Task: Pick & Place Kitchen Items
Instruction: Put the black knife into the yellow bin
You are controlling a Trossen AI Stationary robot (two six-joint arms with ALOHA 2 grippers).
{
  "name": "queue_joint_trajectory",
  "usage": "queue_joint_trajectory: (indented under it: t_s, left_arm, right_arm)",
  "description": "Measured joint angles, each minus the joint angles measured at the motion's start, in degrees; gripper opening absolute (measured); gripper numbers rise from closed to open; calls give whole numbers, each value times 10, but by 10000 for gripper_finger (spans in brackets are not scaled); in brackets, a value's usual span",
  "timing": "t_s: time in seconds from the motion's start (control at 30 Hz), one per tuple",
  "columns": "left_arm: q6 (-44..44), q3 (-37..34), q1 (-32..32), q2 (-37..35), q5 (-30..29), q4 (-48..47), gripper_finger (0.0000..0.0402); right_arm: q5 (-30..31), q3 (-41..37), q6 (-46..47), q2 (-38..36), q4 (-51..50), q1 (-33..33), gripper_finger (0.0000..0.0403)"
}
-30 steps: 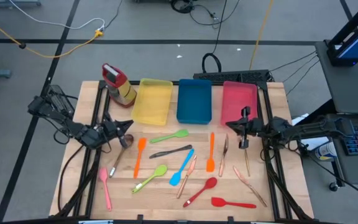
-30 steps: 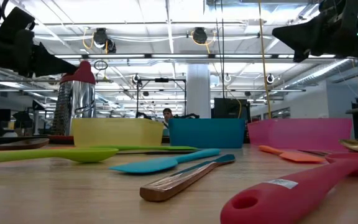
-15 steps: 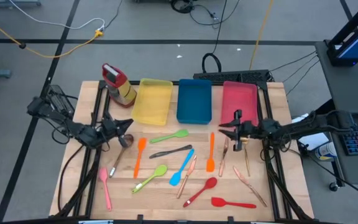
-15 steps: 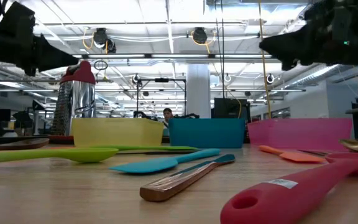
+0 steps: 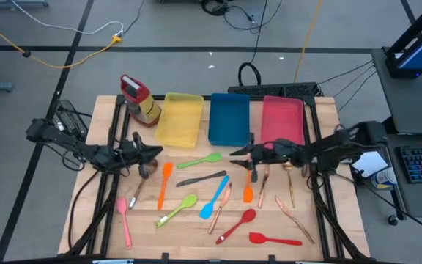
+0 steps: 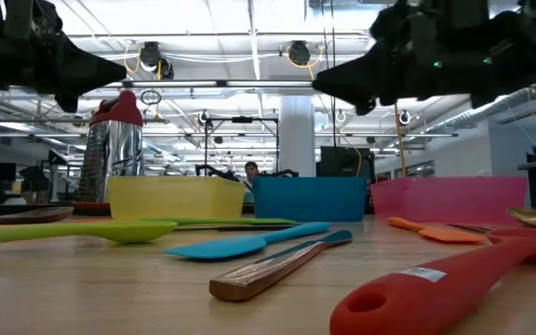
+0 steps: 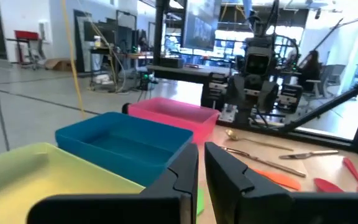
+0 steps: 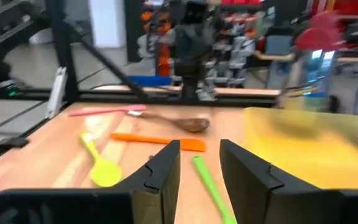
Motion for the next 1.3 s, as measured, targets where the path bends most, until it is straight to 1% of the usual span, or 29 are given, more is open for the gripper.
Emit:
queue_joint_trajectory:
  t_s: [0.13,0.23,0.3,0.47,0.53,0.63,0.8,0.9,1.0,1.1,1.2,1.3]
  left_arm:
    - [7,0,5,27,17,31,32]
    - [29,0,5,47,17,62,46]
    - [46,0,5,60,17,80,64]
    - [81,0,5,79,14,92,114]
    - [80,0,5,86,5,92,127]
    - [64,0,5,91,-8,91,137]
    - [21,0,5,99,-9,88,132]
    - [13,0,5,100,-6,88,125]
    - [13,0,5,100,-4,86,117]
    - [12,0,5,100,-4,85,109]
    - [11,0,5,100,-4,83,102]
    - [11,0,5,100,-4,81,98]
  right_arm:
    - [-53,45,5,62,-1,3,110]
    - [-54,74,17,98,0,11,109]
    - [-53,90,14,120,-5,17,110]
    - [-52,130,12,157,-70,27,111]
    - [-52,138,24,169,-93,30,111]
    - [-51,155,26,189,-112,37,112]
    - [-50,197,11,229,-142,50,112]
    - [-45,225,10,251,-182,52,112]
    - [-20,240,-1,262,-223,51,112]
    - [6,242,-6,263,-233,50,113]
    - [11,242,-8,263,-237,49,125]
    - [10,242,-9,263,-240,47,151]
